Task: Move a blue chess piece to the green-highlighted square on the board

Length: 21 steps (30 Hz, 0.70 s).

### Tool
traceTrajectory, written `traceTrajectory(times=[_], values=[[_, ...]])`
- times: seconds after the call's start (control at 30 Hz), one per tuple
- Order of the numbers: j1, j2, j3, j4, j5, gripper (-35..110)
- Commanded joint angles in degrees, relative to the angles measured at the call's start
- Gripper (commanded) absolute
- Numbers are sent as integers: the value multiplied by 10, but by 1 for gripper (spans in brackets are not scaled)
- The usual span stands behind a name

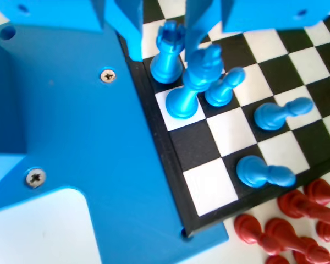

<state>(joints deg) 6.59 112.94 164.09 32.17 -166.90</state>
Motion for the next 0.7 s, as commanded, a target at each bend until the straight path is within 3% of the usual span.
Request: traceTrajectory(times=[0.0, 0.37, 0.67], values=[[11, 4, 7, -9, -25, 4], [3, 3, 3, -8, -6, 1], [-50, 2, -136, 155, 118, 1]])
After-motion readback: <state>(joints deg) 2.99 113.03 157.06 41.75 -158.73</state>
